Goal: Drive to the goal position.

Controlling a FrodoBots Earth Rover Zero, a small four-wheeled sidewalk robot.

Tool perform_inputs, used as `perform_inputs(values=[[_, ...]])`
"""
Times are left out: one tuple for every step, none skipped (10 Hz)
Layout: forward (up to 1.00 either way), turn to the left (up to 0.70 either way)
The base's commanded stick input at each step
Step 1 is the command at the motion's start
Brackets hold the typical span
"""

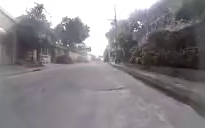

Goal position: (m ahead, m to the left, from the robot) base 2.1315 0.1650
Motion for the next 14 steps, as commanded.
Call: perform_inputs(values=[[1.00, 0.00], [1.00, 0.00], [1.00, 0.00], [1.00, 0.00], [1.00, 0.00], [1.00, 0.00], [1.00, 0.00], [1.00, 0.00], [1.00, 0.00], [1.00, 0.00], [1.00, 0.00], [1.00, 0.00], [1.00, 0.00], [1.00, 0.00]])
